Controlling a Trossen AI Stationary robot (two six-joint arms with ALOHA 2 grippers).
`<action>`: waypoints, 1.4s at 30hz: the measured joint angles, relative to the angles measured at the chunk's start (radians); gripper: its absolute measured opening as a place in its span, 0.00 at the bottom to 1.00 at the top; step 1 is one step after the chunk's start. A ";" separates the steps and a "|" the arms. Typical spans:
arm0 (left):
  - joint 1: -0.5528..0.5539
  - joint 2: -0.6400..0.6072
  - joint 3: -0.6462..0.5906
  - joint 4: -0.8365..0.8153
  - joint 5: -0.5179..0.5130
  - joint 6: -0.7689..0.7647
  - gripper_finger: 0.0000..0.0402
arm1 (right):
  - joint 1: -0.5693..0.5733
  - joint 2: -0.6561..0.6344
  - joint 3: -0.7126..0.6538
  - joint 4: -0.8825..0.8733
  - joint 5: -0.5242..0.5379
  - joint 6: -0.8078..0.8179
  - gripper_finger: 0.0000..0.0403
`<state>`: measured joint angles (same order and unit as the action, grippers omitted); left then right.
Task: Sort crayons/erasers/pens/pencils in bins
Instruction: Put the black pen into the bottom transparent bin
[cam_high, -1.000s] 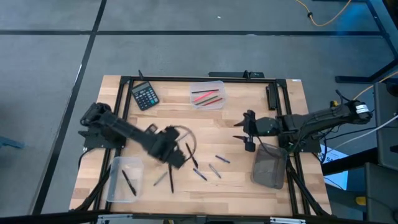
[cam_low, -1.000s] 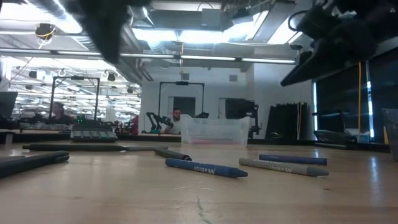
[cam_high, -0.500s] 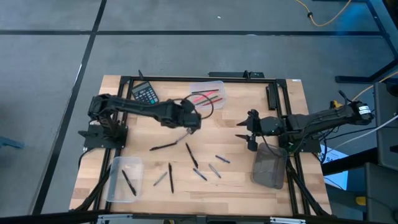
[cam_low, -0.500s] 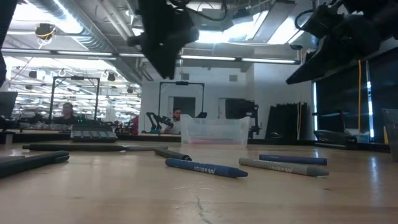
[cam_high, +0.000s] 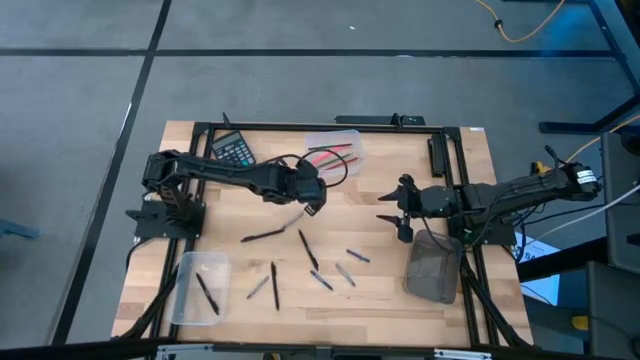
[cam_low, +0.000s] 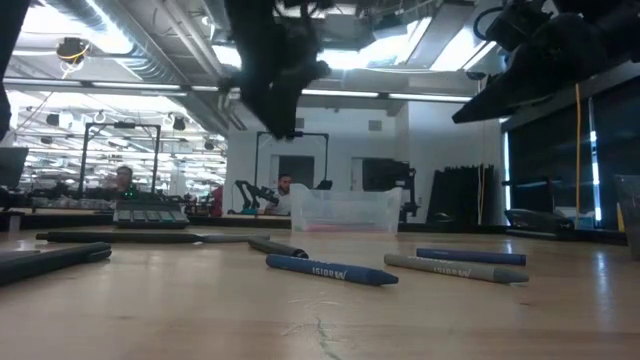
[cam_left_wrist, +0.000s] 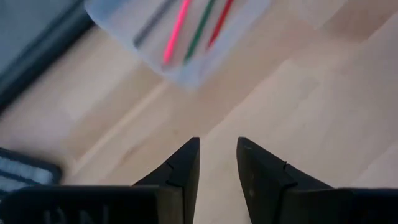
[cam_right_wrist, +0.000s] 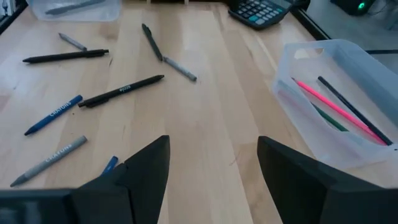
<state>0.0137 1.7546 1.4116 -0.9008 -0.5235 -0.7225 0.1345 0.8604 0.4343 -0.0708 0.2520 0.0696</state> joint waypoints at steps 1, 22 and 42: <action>0.009 0.000 -0.027 0.016 0.027 0.000 0.25 | 0.000 0.000 0.000 0.000 0.000 0.000 0.61; -0.024 0.000 -0.275 0.177 0.397 0.033 0.25 | 0.000 0.001 0.000 -0.039 0.016 -0.019 0.61; -0.205 0.000 -0.368 -0.032 0.409 -0.141 0.25 | 0.000 0.001 0.000 -0.015 0.016 0.000 0.61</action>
<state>-0.1916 1.7550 1.0435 -0.9323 -0.1146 -0.8638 0.1345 0.8612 0.4343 -0.0856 0.2684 0.0698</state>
